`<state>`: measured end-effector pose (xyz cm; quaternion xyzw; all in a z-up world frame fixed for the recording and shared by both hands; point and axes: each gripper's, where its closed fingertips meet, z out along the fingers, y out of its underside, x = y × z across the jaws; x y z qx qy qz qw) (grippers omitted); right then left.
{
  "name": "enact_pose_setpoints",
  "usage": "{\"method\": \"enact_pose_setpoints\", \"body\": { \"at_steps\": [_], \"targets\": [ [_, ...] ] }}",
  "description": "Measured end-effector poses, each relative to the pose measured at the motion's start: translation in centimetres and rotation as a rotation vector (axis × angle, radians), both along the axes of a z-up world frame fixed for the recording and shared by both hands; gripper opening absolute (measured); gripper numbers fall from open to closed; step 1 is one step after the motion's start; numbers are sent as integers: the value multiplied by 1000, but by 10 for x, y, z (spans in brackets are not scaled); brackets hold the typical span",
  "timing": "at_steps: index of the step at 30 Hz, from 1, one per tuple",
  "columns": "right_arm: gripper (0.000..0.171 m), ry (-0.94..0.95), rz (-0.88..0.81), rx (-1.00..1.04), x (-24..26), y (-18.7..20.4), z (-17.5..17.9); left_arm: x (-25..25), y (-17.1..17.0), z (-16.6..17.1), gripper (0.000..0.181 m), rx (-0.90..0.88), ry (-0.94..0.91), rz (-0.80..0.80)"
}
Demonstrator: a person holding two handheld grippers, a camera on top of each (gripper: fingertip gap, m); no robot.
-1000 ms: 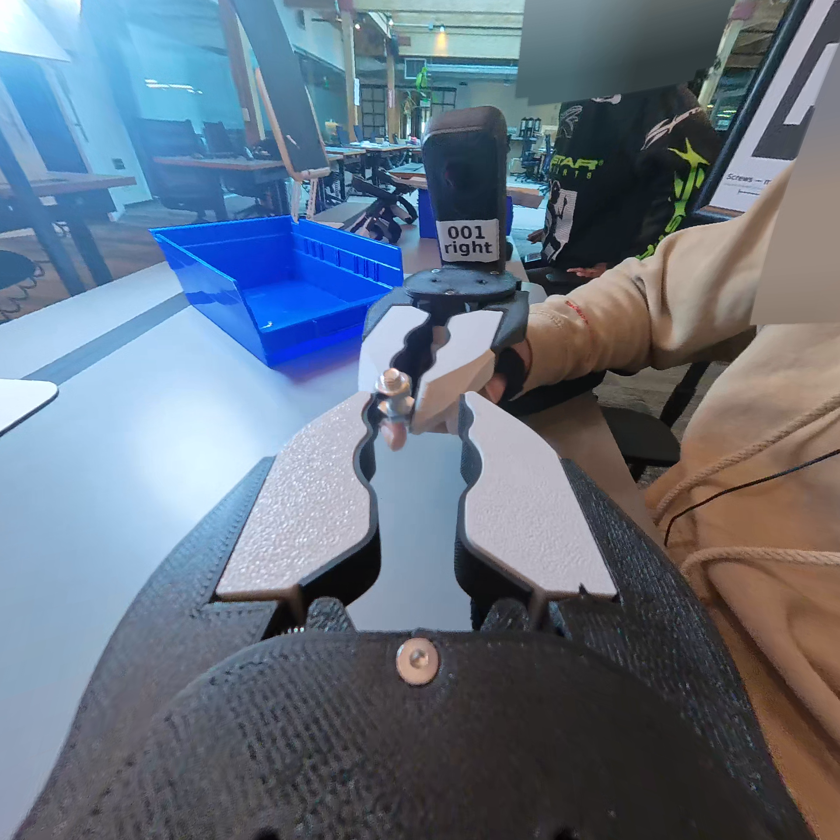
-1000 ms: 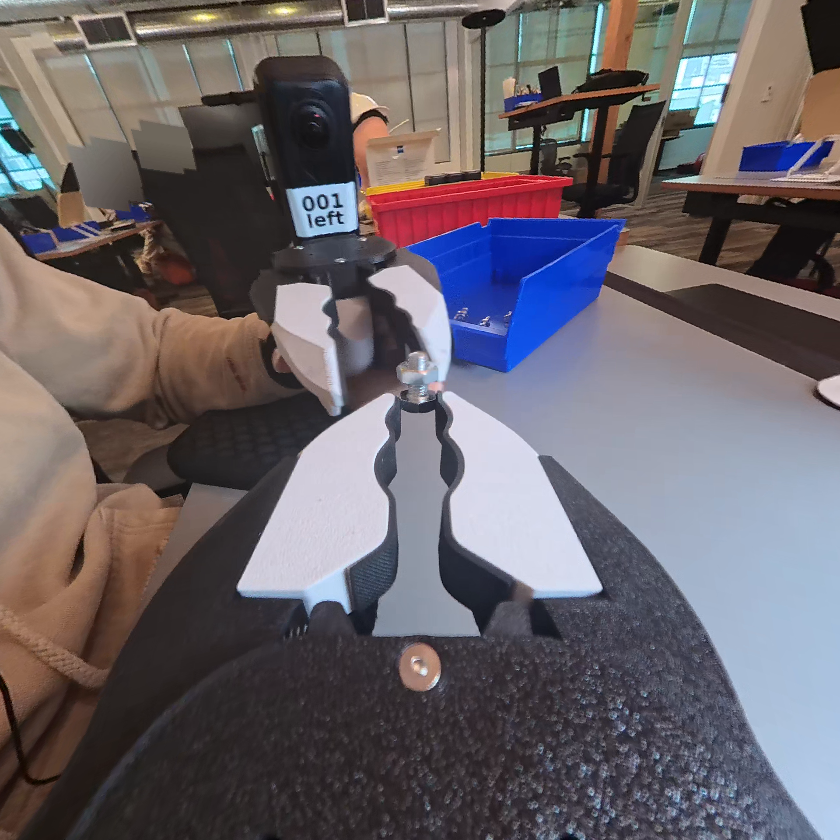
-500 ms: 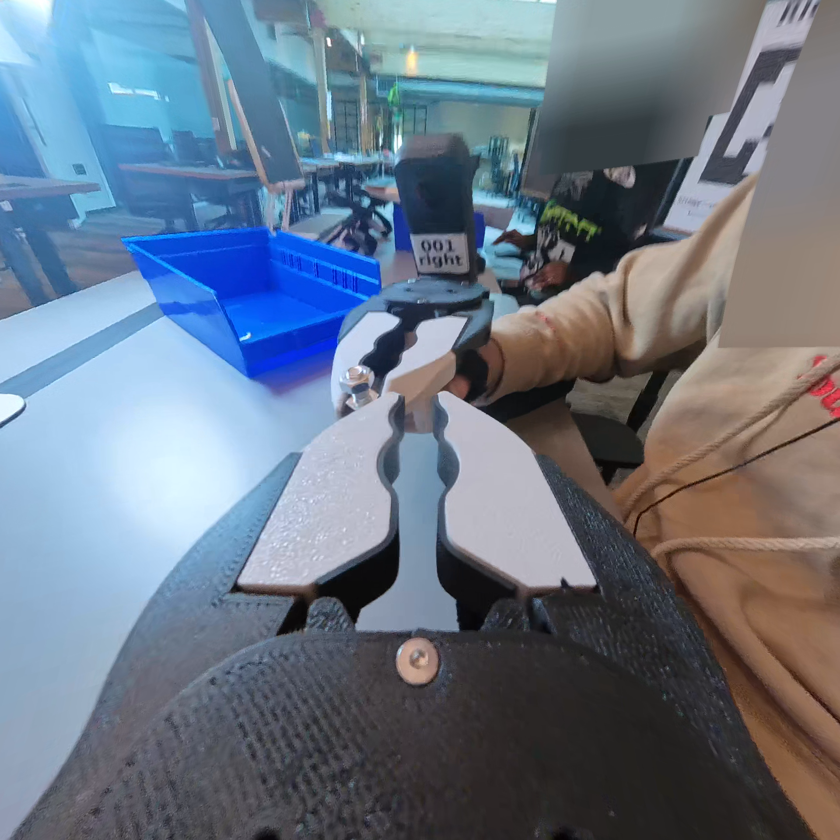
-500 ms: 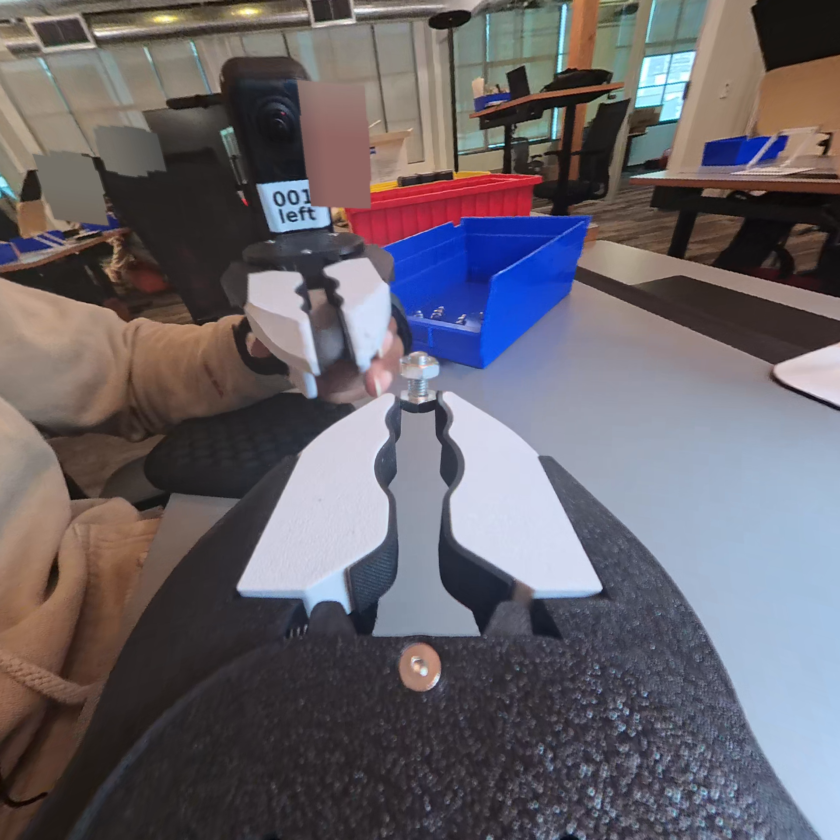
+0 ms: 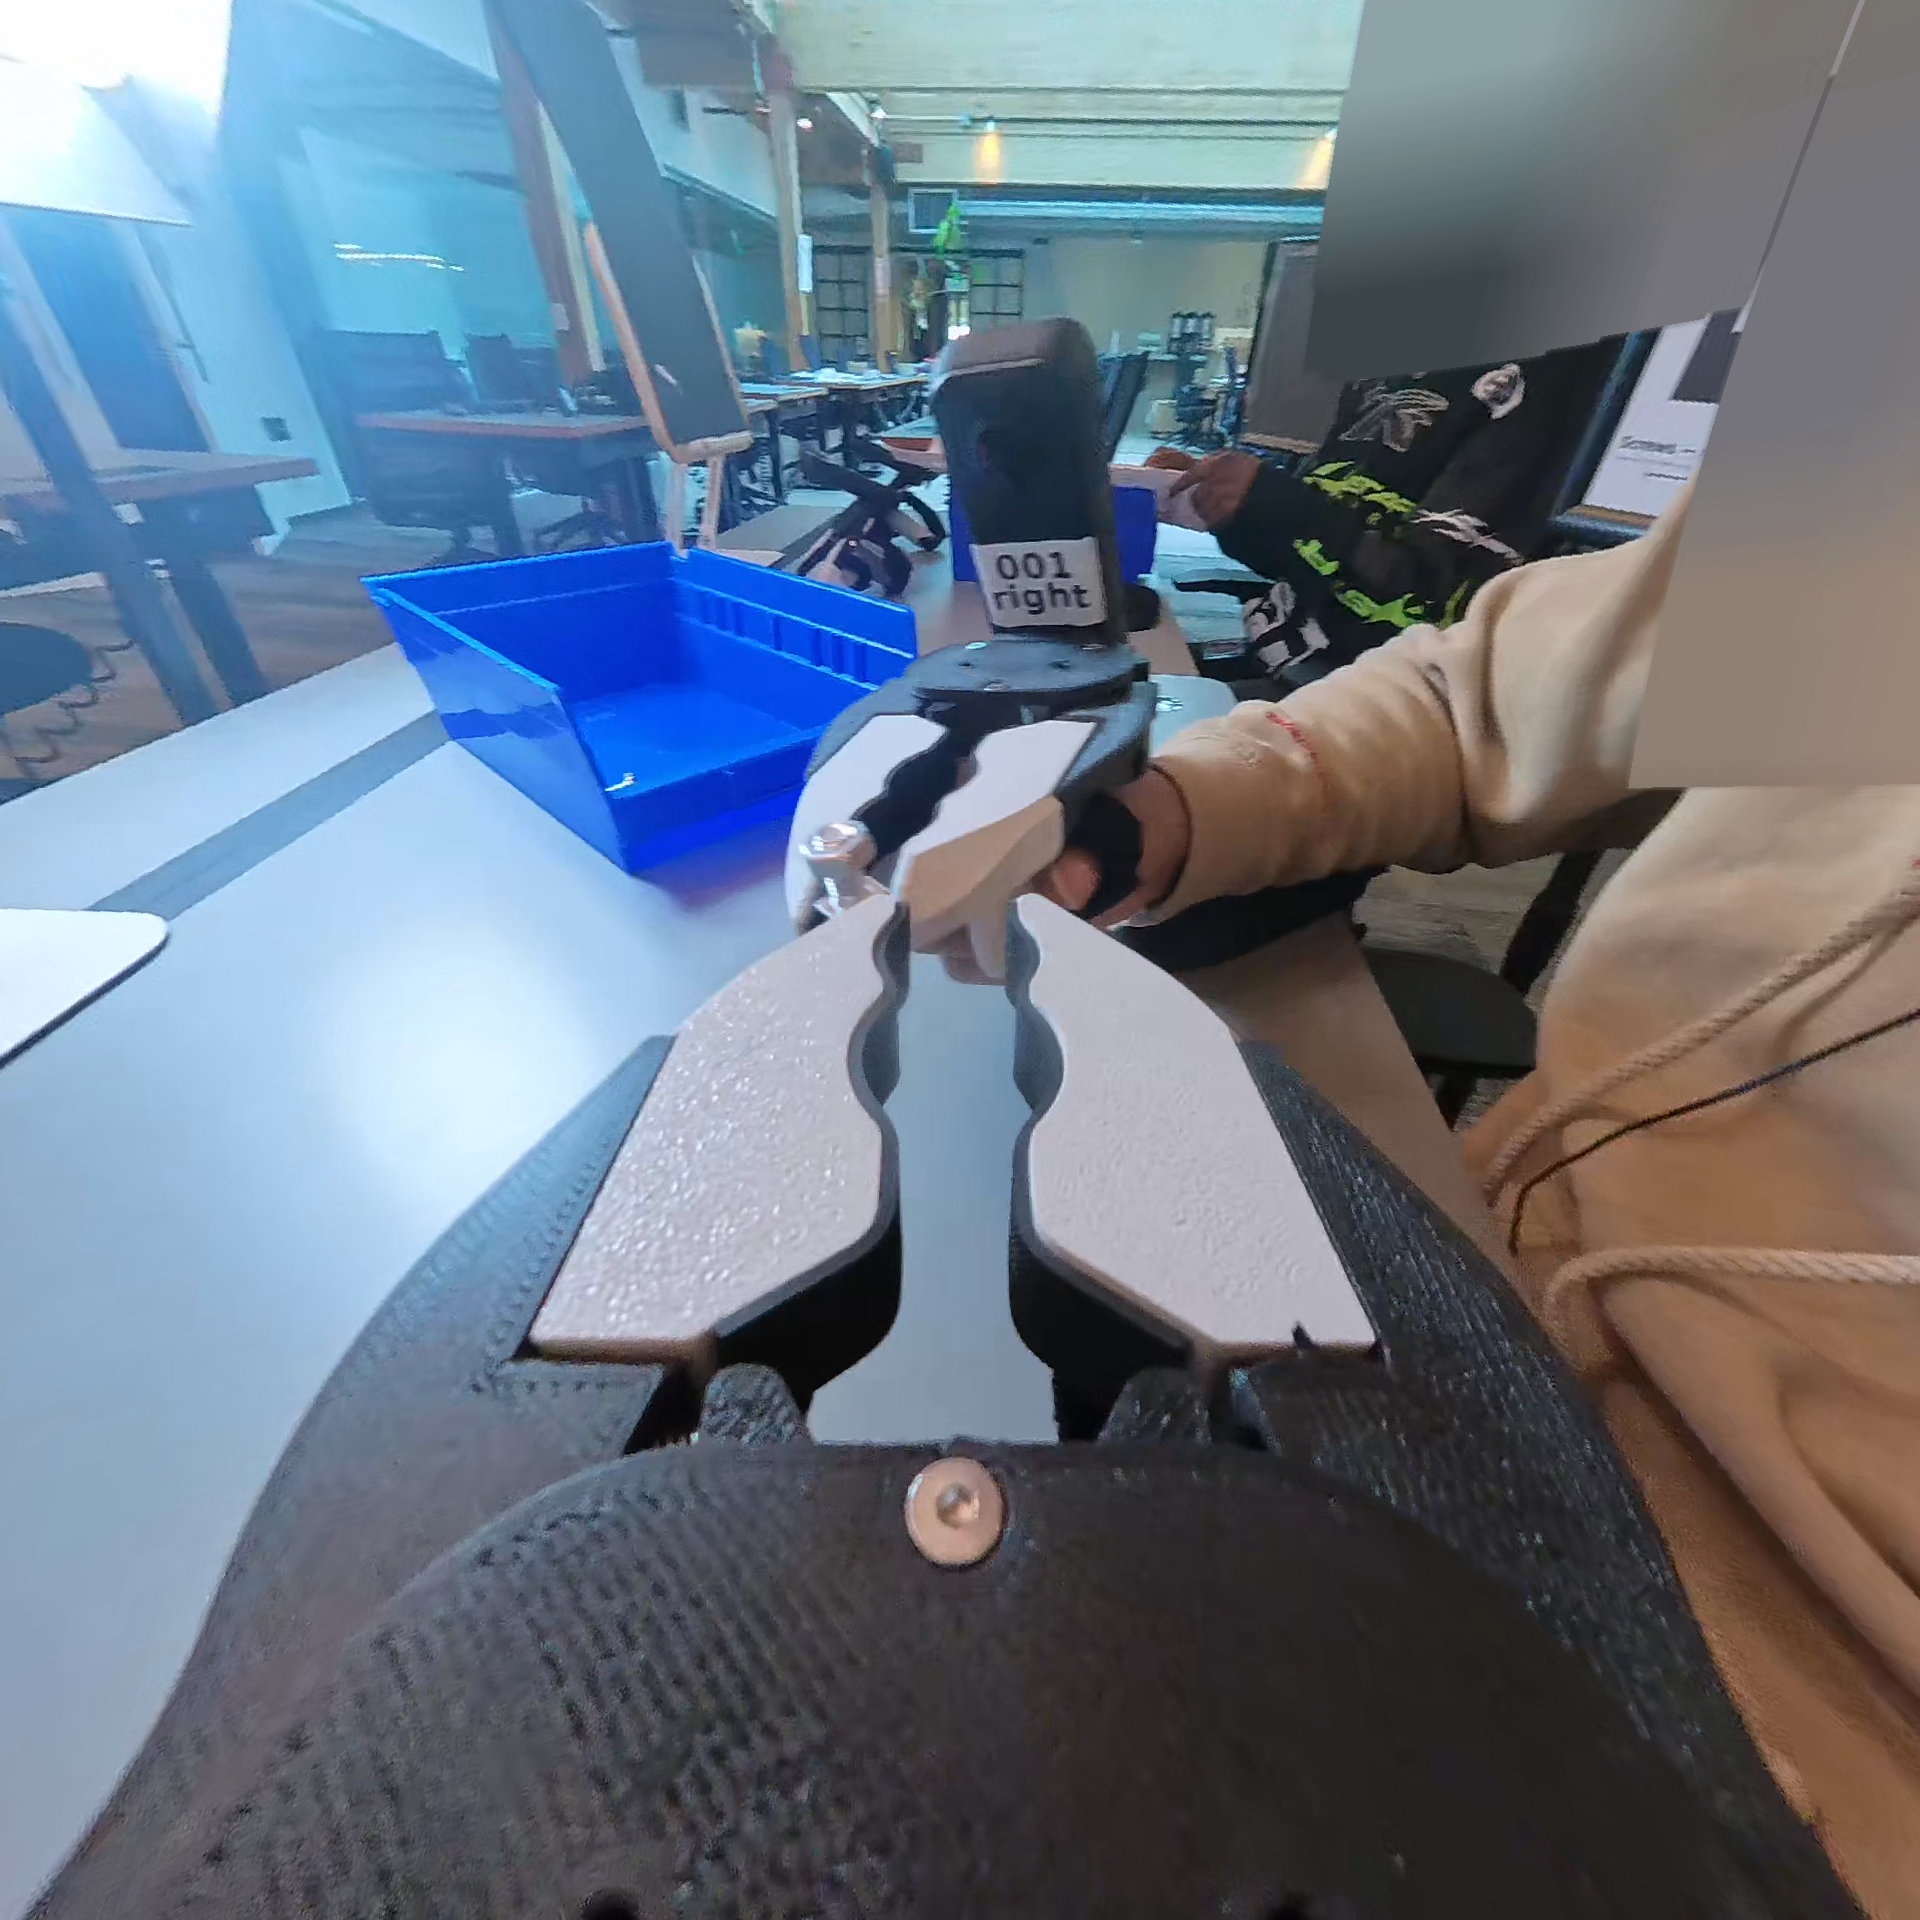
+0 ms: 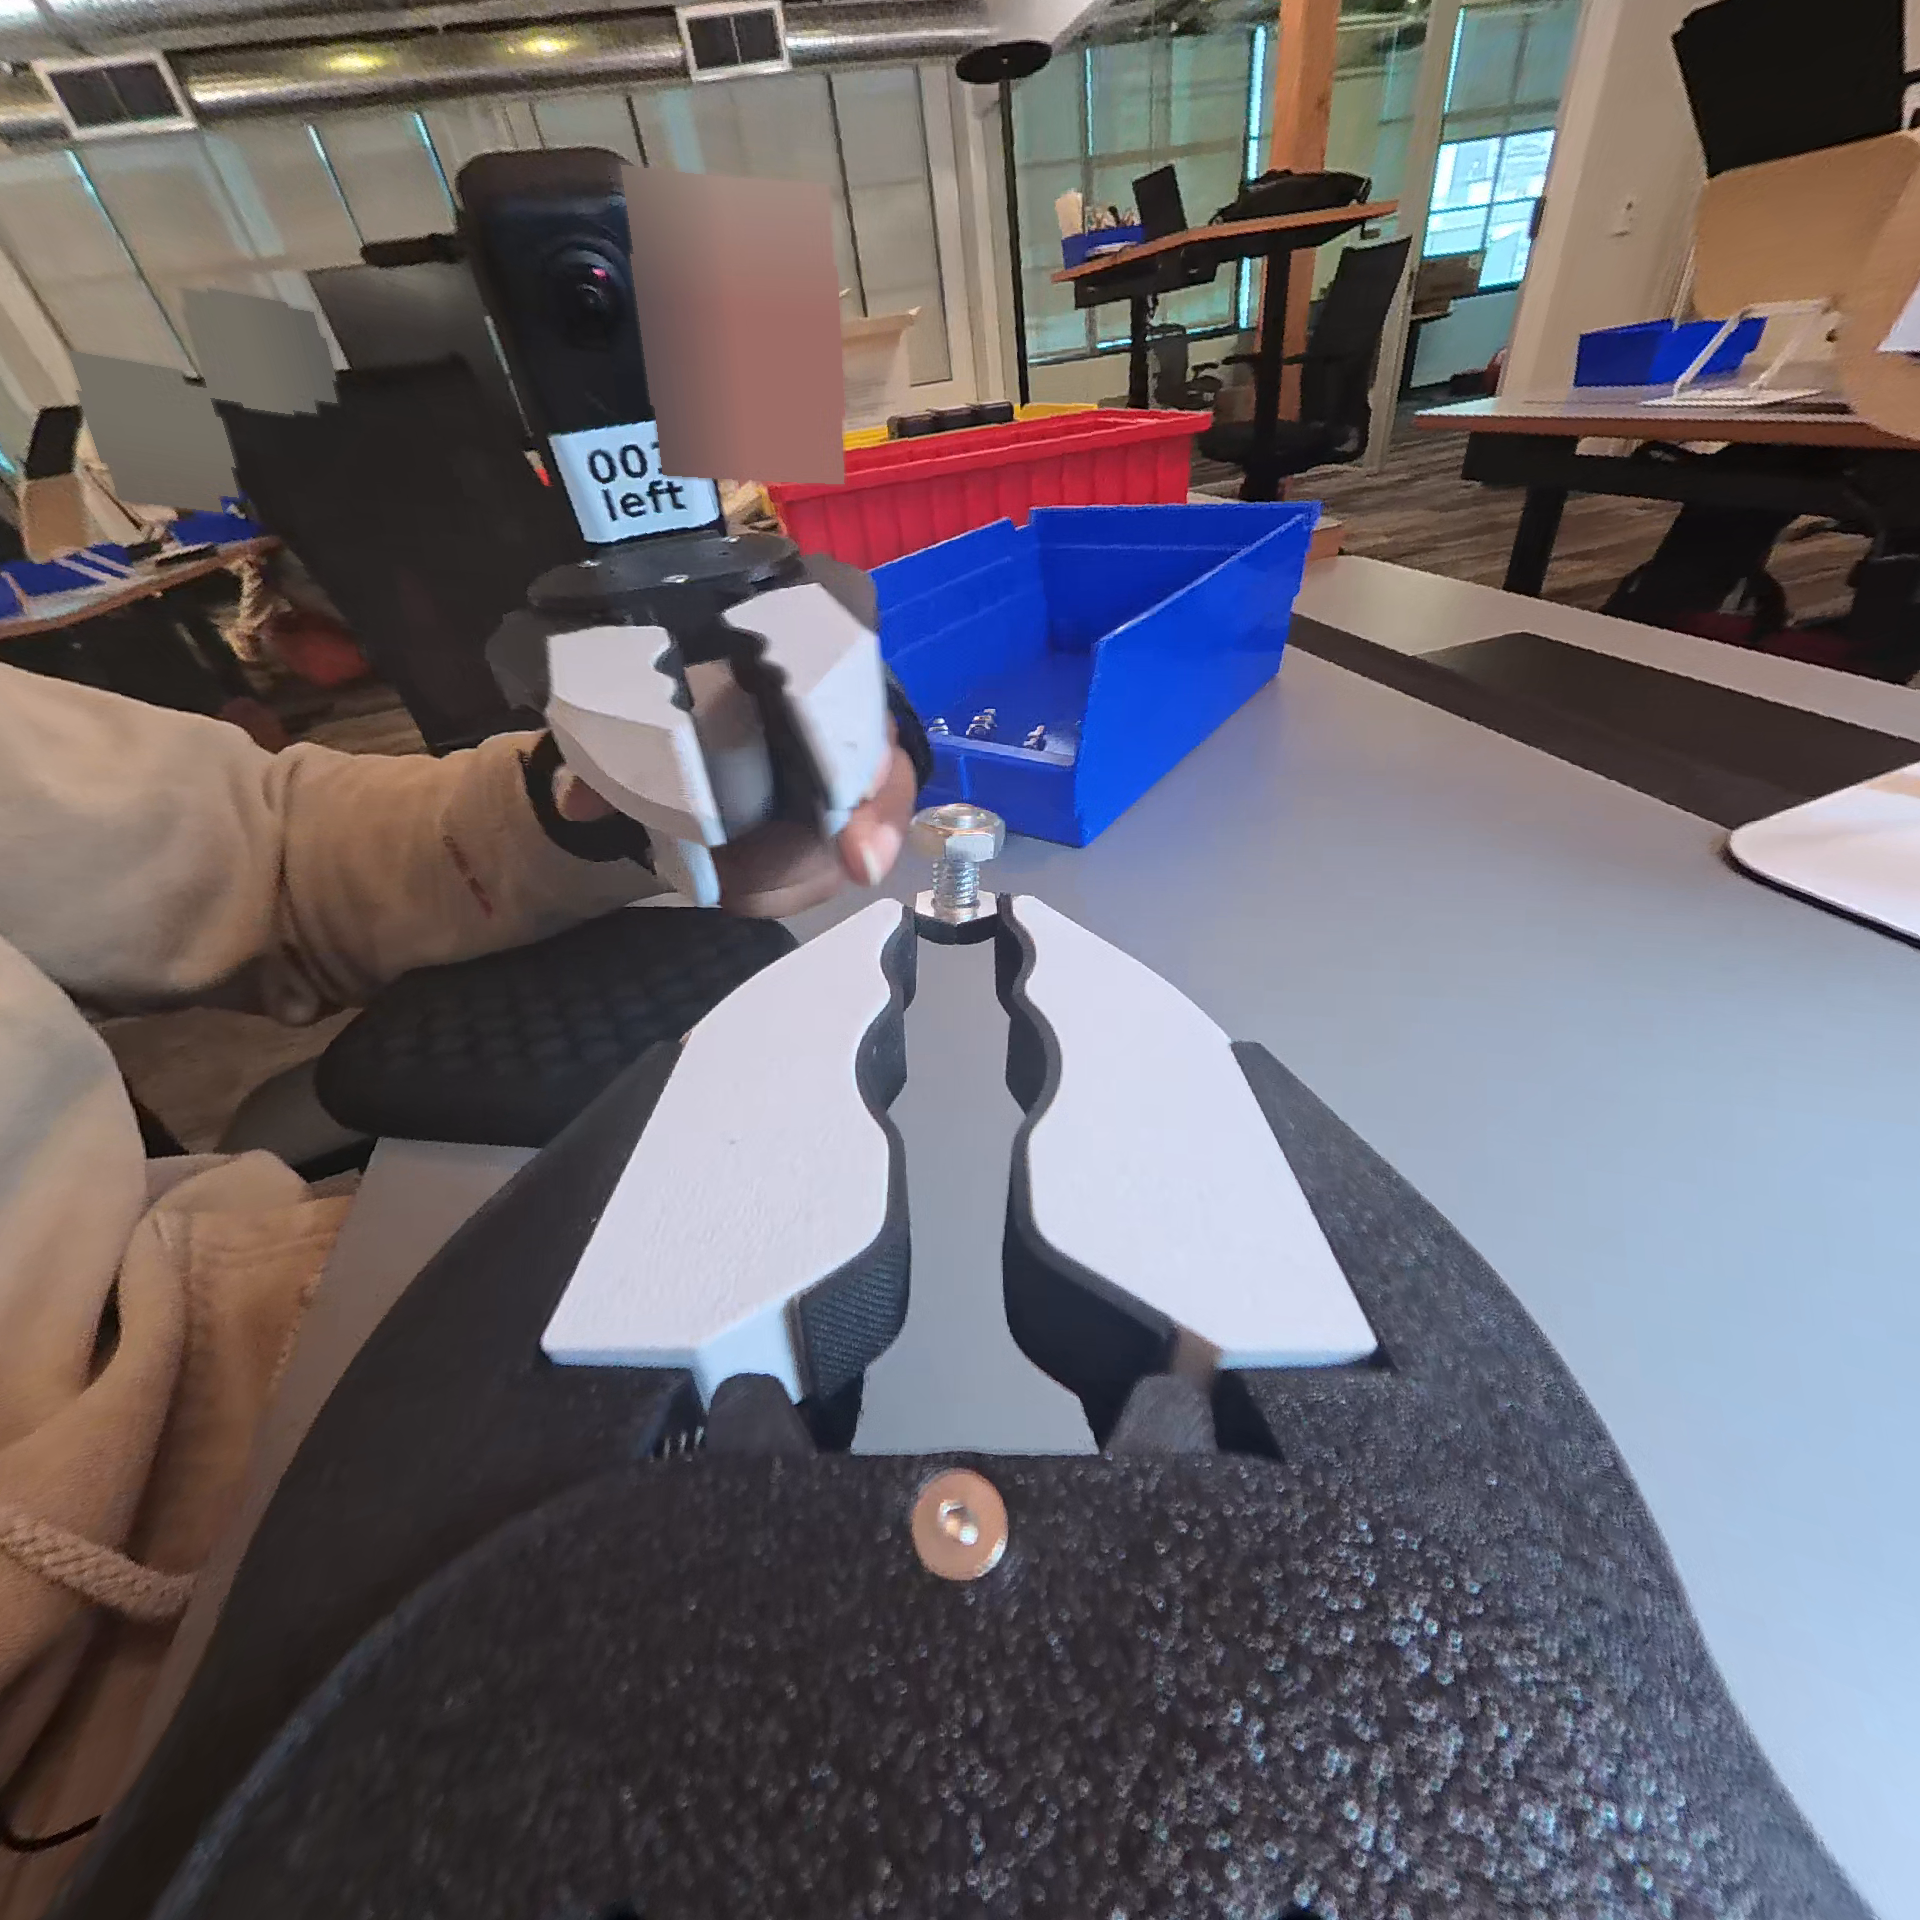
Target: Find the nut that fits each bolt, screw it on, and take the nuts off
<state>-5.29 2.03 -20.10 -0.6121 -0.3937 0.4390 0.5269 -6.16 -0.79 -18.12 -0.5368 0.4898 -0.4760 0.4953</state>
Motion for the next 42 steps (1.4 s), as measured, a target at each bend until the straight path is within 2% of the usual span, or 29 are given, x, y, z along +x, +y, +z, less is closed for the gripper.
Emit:
{"method": "enact_pose_setpoints", "body": {
  "at_steps": [4,7,8,9,10,16,18,20,21,22,26,29,32,33,34,39,42],
  "targets": [
    [14,-19,69,7,-13,-15,-5,7,7,-8,37,7,22,58],
    [14,-25,61,3,-12,-13,-6,10,1,-12,37,21,48,35],
    [14,-21,39,-1,-9,-9,-6,7,2,-12,33,18,60,37],
    [14,-10,12,-7,-6,-4,-4,4,-2,-8,11,10,48,-3],
    [14,1,7,-20,-3,-1,-3,1,-2,-3,11,-11,13,-10],
    [14,-16,54,-9,-11,-11,-6,5,9,-6,33,19,23,79],
    [14,-24,63,-3,-13,-13,-7,8,6,-11,36,26,40,64],
    [14,-19,39,-9,-9,-8,-6,8,1,-11,33,24,47,41],
    [14,-9,9,-17,-5,-2,-5,6,-6,-10,8,27,48,-14],
    [14,2,-3,-29,-1,2,-3,5,-8,-5,6,17,25,-26],
    [14,3,3,-21,-1,0,-2,3,3,-3,18,26,14,39],
    [14,-25,51,-13,-11,-10,-8,6,10,-6,35,29,17,89],
    [14,-34,54,-15,-12,-10,-10,9,4,-10,37,38,39,63],
    [14,-31,31,-22,-10,-6,-10,7,3,-9,28,28,43,49],
    [14,-16,10,-31,-6,-1,-9,5,-4,-7,8,5,35,-8],
    [14,-7,19,-30,-5,-2,-6,4,4,-4,18,-4,11,38],
    [14,-32,69,-16,-14,-13,-11,9,9,-10,35,11,30,83]
  ]
}}
